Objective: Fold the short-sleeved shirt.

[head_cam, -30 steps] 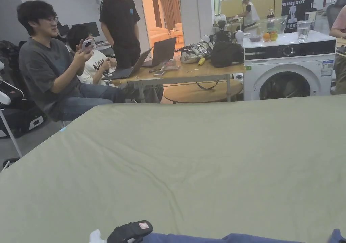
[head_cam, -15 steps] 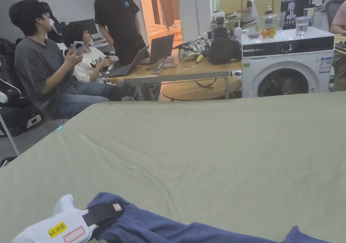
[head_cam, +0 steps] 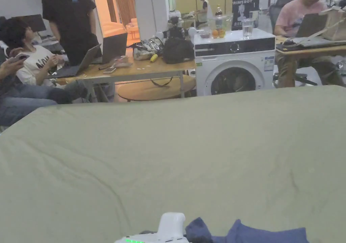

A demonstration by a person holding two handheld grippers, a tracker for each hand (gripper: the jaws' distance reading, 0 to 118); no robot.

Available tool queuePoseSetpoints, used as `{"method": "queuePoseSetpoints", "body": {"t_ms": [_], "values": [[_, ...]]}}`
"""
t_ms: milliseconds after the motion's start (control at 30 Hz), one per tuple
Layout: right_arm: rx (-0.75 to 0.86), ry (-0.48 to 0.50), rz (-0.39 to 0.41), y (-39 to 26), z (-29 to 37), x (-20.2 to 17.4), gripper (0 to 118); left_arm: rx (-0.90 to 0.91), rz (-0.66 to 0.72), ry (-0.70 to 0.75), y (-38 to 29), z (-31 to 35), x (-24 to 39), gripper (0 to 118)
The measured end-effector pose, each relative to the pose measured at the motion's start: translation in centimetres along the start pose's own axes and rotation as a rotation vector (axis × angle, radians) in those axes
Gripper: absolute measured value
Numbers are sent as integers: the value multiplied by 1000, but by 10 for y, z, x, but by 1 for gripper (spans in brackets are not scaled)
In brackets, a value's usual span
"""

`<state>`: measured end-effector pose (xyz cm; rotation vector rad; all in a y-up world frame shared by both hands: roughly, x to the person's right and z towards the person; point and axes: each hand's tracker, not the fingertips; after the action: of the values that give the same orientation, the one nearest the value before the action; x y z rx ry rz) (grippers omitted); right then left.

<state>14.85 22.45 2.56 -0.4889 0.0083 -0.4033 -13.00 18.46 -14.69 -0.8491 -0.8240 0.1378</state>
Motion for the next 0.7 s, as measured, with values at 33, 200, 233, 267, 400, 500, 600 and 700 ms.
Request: {"method": "queuePoseSetpoints", "body": {"t_ms": [33,200,233,267,400,500,600,700], "values": [[0,3,-27,-1,-1,6,0,53,-5,-30,2,9,0,33],[-6,9,-59,-5,-2,14,0,252,141,-48,12,54,-15,74],[-7,18,-63,-5,-3,13,0,295,177,-54,9,60,-20,62],[-9,28,-69,-6,-3,12,0,298,192,-50,7,59,-22,40],[-21,44,-72,-7,-4,6,0,100,182,-120,-9,14,-15,3],[-21,35,-61,-8,1,1,0,-76,151,-23,-25,-37,-2,2],[-32,27,-57,-9,5,0,0,13,215,-59,-14,-32,-5,1],[-39,23,-57,-9,5,2,0,106,257,-142,-4,9,-18,21]]}}
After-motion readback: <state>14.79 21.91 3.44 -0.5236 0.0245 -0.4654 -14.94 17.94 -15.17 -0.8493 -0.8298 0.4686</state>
